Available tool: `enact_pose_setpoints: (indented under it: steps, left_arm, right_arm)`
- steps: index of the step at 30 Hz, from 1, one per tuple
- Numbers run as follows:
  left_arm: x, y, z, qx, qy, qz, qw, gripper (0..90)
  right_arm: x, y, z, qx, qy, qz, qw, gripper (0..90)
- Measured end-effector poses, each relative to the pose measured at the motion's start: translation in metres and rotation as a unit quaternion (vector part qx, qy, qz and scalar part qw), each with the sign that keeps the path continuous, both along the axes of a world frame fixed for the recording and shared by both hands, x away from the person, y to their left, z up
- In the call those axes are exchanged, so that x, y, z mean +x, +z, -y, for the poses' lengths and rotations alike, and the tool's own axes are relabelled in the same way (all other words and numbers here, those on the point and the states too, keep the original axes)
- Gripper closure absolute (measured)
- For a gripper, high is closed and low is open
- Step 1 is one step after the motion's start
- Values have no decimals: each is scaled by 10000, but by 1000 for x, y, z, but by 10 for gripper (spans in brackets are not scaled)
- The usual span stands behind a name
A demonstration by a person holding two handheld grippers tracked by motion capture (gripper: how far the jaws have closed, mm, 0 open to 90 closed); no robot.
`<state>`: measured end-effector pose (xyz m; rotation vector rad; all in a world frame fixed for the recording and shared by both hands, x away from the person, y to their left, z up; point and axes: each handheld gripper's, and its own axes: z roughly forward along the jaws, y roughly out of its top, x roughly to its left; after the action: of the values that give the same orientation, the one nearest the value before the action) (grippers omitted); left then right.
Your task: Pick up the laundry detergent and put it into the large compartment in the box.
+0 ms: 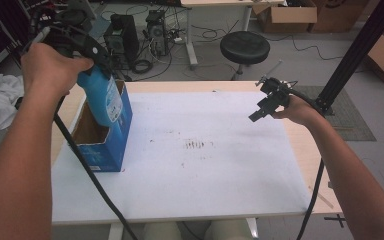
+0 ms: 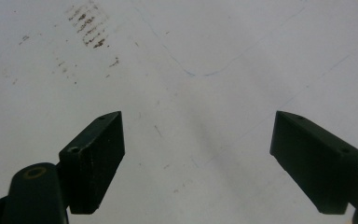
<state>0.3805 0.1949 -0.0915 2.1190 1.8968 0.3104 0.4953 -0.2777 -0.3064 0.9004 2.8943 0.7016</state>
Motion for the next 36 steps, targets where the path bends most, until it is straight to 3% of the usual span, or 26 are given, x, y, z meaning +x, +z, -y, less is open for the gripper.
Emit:
enact_pose_setpoints:
  steps: [7,12,17,26,28,36]
  left_arm:
    - [5,-10,-16,179,70,-68,9998,382]
    - [8,-16,-24,178,107,-65,9998,381]
    - [12,-31,-33,281,98,-72,9995,382]
    - [18,-62,-40,357,86,-180,9992,382]
    - [19,-77,-43,324,77,-274,9991,382]
    - [21,-111,-49,277,71,-348,9990,382]
  right_arm:
    - [2,-2,0,-25,-22,-17,10000,175]
    - [2,-3,1,-33,-30,-50,10000,175]
    - [2,-3,1,-57,-40,-68,10000,176]
    - [1,-4,2,-118,-47,-77,9999,177]
    - [1,-4,2,-149,-55,-82,9998,176]
    - [2,-5,3,-169,-58,-79,9998,176]
